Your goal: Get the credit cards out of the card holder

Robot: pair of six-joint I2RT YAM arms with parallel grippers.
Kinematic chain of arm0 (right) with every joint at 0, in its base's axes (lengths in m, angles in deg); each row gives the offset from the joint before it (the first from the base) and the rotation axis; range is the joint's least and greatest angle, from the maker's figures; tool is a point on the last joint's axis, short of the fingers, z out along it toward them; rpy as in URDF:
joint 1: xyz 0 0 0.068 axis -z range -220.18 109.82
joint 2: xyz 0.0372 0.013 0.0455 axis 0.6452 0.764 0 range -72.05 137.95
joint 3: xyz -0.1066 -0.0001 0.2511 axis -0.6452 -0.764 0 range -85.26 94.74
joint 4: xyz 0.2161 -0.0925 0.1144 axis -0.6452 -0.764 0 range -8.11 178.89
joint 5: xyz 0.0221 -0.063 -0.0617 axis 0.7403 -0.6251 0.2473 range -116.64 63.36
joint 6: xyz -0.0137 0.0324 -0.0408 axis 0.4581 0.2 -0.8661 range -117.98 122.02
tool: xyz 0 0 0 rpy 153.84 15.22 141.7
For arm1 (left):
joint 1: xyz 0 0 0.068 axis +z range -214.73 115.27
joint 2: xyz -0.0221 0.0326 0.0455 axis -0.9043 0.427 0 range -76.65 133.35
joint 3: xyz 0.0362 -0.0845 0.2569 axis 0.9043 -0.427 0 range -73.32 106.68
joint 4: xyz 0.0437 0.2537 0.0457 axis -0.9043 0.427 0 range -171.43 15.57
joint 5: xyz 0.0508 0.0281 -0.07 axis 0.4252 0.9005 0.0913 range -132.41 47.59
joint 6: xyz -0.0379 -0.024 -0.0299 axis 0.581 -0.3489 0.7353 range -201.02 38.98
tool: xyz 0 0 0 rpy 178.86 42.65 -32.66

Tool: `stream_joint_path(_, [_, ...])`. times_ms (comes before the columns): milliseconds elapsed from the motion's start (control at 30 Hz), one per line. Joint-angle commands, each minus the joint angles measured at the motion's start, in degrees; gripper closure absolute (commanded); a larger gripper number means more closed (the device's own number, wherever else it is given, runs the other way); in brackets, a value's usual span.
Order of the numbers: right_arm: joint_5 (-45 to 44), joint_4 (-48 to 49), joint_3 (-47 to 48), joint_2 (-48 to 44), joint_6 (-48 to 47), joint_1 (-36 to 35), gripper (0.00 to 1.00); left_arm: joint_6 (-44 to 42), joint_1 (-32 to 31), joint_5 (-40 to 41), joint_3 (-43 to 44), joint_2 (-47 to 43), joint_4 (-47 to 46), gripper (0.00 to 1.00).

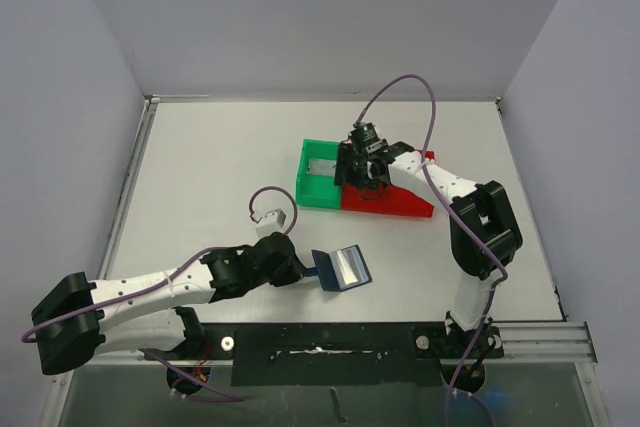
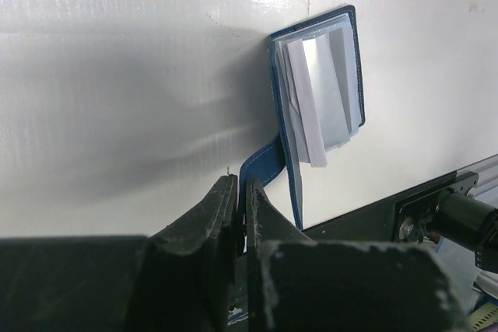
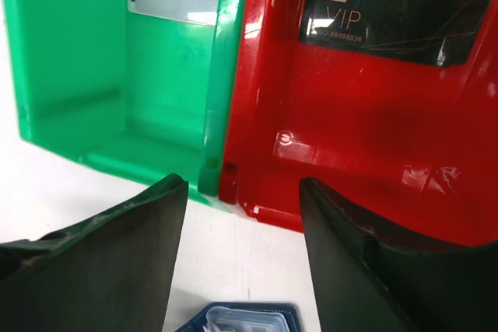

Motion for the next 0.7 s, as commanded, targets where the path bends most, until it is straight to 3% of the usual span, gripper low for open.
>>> stream_joint_path(0, [-2.8, -2.4, 5.0, 2.1, -2.0, -0.6, 0.44, 0.7, 0.2, 1.3, 0.4, -1.2, -0.7, 1.0])
stream_joint_path(333, [-5.2, -3.8, 6.1, 3.4, -3.1, -4.1, 0.67, 0.8, 0.0, 0.6, 0.5, -0.4, -1.3, 1.0])
stream_joint_path(667, [-6.1, -4.1, 6.4, 3.1, -4.2, -7.8, 0.74, 0.9, 0.0, 0.4, 0.3, 0.5, -1.3, 1.0])
